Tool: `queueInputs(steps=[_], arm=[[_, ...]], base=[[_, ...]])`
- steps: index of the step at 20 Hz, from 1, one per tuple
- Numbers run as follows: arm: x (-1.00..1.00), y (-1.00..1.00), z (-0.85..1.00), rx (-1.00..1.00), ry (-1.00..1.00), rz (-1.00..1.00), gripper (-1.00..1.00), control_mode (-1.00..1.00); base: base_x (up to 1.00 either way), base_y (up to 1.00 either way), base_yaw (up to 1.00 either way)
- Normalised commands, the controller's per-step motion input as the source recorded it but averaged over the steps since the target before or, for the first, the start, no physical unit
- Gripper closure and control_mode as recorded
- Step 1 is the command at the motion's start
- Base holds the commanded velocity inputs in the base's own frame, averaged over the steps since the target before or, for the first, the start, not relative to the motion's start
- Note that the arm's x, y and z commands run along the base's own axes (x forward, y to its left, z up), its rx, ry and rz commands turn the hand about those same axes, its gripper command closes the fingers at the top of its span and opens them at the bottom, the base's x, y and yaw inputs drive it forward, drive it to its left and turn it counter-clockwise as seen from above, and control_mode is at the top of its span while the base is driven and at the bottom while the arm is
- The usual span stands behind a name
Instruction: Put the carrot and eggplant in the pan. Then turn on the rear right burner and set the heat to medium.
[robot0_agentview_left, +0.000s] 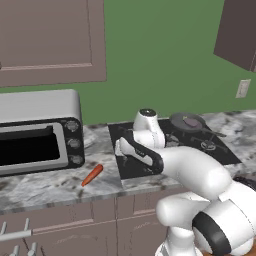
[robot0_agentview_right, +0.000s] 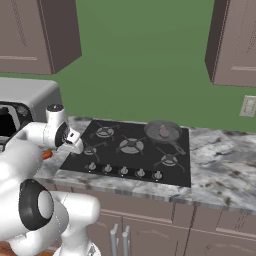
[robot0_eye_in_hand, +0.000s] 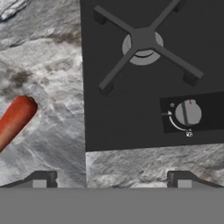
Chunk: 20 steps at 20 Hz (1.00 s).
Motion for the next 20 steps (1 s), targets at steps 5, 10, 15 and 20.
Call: queueInputs(steps=[5, 10, 15, 20], arm=[[0.18, 0.02, 0.0, 0.0, 0.0, -0.01, -1.0, -1.0], [0.08, 0.22, 0.0, 0.01, 0.0, -0.07, -1.0, -1.0], [0.0, 0.31, 0.0, 0.02, 0.0, -0.11, -1.0, -1.0], [0.0, 0.35, 0.0, 0.0, 0.01, -0.06, -1.0, -1.0]], base=[[0.0, 0.0, 0.0], [0.0, 0.0, 0.0], [0.0, 0.0, 0.0], [0.0, 0.0, 0.0]])
